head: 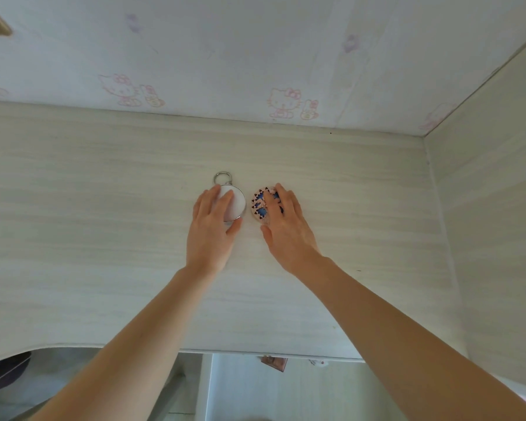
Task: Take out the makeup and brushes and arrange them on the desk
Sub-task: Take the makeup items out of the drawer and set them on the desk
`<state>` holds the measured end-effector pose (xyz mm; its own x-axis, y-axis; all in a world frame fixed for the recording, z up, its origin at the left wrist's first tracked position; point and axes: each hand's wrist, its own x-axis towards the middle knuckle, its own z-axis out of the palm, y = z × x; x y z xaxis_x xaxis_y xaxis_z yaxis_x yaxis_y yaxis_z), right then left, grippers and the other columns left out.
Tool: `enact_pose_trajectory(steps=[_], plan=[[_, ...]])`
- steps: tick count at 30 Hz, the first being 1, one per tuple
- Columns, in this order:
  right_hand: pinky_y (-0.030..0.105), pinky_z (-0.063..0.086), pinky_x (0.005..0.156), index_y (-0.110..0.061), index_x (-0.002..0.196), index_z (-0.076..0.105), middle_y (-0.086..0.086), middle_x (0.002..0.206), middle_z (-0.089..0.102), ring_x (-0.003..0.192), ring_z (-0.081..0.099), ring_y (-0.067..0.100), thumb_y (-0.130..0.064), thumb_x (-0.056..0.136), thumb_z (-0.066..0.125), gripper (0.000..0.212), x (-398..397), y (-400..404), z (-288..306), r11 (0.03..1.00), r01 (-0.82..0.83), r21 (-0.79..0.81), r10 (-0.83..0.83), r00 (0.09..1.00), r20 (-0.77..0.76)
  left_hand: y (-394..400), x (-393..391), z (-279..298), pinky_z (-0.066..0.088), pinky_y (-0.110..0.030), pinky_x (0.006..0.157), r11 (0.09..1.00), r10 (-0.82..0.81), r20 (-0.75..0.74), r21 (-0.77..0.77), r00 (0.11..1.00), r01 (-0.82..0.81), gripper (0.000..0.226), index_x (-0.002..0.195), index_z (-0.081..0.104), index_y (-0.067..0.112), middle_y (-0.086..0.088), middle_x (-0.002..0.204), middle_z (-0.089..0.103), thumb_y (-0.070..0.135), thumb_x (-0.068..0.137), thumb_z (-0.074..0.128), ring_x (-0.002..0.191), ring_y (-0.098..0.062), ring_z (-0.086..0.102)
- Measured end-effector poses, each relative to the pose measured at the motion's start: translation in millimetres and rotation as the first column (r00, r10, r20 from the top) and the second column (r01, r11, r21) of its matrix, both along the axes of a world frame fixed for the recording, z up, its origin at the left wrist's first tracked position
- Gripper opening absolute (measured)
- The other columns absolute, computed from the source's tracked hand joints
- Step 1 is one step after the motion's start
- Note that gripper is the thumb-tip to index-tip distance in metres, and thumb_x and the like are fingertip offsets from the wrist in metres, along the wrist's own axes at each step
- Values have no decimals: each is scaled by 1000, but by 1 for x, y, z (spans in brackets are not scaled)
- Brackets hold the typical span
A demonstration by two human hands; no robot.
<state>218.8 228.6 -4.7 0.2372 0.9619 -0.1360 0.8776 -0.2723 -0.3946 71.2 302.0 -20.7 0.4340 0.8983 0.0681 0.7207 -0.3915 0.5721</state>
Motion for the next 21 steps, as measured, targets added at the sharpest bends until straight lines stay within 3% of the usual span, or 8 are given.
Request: enact_pose_trajectory(steps=[3, 6, 15, 18, 21], plan=[[36, 25, 116, -9, 151, 16, 8, 159, 7, 147, 6, 29, -15, 94, 52, 67, -3, -17, 3, 1000, 1, 17, -1, 1000, 5, -11, -11, 2, 34, -40, 109, 1000, -10, -15, 14, 1000, 11, 63, 140, 43, 13, -8, 152, 34, 22, 84, 71, 143, -30, 23], [33, 22, 117, -8, 150, 18, 8, 159, 11, 147, 8, 25, -16, 96, 49, 63, -7, -45, 7, 1000, 21, 23, -21, 1000, 6, -37, -27, 9, 38, -41, 107, 1000, -18, -10, 25, 1000, 18, 59, 139, 45, 13, -6, 150, 37, 21, 86, 68, 143, -27, 24], [32, 26, 115, -4, 143, 36, 11, 148, 39, 143, 27, 25, -14, 96, 47, 49, -41, -164, 20, 994, 100, 43, -101, 995, 5, -141, -78, 22, 45, -44, 101, 992, -89, 62, 98, 994, 83, 33, 118, 63, 3, -9, 123, 63, 5, 86, 67, 125, -32, 49], [38, 30, 115, -2, 141, 38, 13, 145, 43, 141, 31, 28, -11, 95, 49, 48, -55, -203, 22, 993, 106, 49, -106, 994, -6, -175, -92, 23, 48, -42, 97, 986, -135, 76, 107, 988, 127, 29, 115, 66, 5, -4, 116, 67, 4, 86, 65, 121, -28, 53], [33, 27, 115, -4, 142, 37, 11, 146, 41, 142, 28, 25, -10, 95, 47, 49, -67, -239, 25, 992, 119, 52, -117, 992, -46, -209, -100, 23, 52, -38, 90, 987, -138, 98, 96, 986, 128, 29, 112, 67, 10, 3, 111, 68, 4, 84, 66, 118, -20, 54]])
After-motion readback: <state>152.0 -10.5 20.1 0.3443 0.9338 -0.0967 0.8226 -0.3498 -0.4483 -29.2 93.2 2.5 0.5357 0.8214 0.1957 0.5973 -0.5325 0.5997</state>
